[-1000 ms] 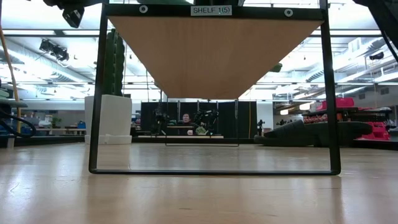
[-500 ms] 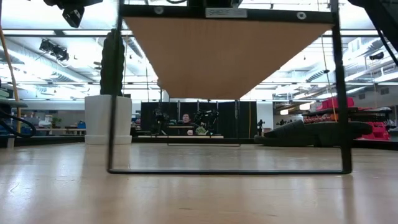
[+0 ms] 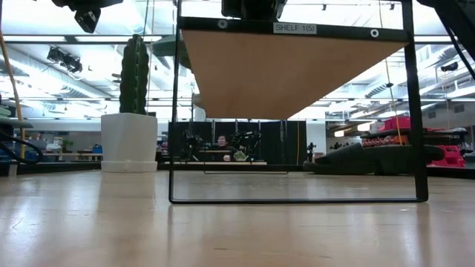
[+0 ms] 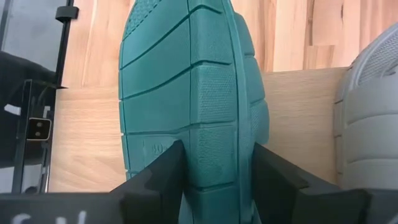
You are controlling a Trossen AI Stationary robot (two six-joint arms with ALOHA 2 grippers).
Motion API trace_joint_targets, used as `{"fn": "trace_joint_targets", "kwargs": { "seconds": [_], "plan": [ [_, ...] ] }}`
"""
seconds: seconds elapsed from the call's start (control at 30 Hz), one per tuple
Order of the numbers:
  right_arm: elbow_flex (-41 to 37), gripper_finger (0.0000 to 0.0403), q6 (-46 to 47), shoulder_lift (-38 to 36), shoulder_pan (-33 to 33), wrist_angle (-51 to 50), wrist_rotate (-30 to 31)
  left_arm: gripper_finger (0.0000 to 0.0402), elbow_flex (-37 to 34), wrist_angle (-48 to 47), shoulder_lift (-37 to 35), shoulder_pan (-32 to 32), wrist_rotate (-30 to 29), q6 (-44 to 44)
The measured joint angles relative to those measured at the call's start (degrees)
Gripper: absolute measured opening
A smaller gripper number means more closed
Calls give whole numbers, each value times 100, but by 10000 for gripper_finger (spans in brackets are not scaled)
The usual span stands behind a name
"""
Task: Pick and place slippers onto the shelf
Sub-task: Put the green pair of slippers on the shelf
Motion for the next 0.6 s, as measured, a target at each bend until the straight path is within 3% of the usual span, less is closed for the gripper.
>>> {"fn": "trace_joint_targets", "kwargs": {
  "seconds": [0.27,0.43,0.6],
  "plan": [
    [0,165,43,-2,1,32,12,7,0,1,-1,0,4,-4],
    [0,189,71,-4,7,40,249,24,0,-1,-1,1,4,-109],
    [0,218,52,-7,43,96,616,16,0,-3,-1,1,6,-120]
  ]
}}
